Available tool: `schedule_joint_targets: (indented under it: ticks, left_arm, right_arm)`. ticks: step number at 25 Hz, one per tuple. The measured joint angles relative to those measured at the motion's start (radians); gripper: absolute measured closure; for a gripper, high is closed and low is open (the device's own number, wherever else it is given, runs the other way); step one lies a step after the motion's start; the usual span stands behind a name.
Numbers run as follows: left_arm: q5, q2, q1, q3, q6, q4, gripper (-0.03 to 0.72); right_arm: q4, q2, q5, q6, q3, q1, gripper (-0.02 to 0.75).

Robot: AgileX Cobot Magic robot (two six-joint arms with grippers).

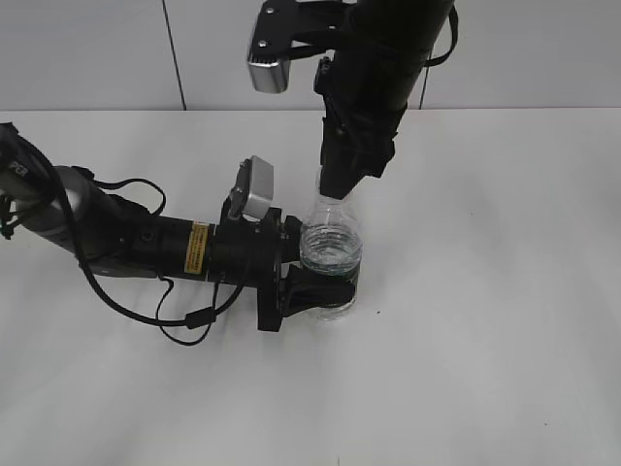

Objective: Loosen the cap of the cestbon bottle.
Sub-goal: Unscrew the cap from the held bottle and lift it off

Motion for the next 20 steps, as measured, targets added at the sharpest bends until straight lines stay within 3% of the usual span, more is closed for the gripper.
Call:
schedule_joint_targets:
  ticks: [5, 20]
  left_arm:
    - [0.0, 0.0, 0.0, -0.001, 0.001, 0.002, 0.27]
    - [0.0, 0.0, 0.0, -0.001, 0.001, 0.002, 0.272]
  right_arm:
    - [0.0, 0.0, 0.001, -0.092, 0.0, 0.0, 0.442]
    - [-0.002, 0.0, 0.002, -0.103, -0.003, 0.001, 0.421]
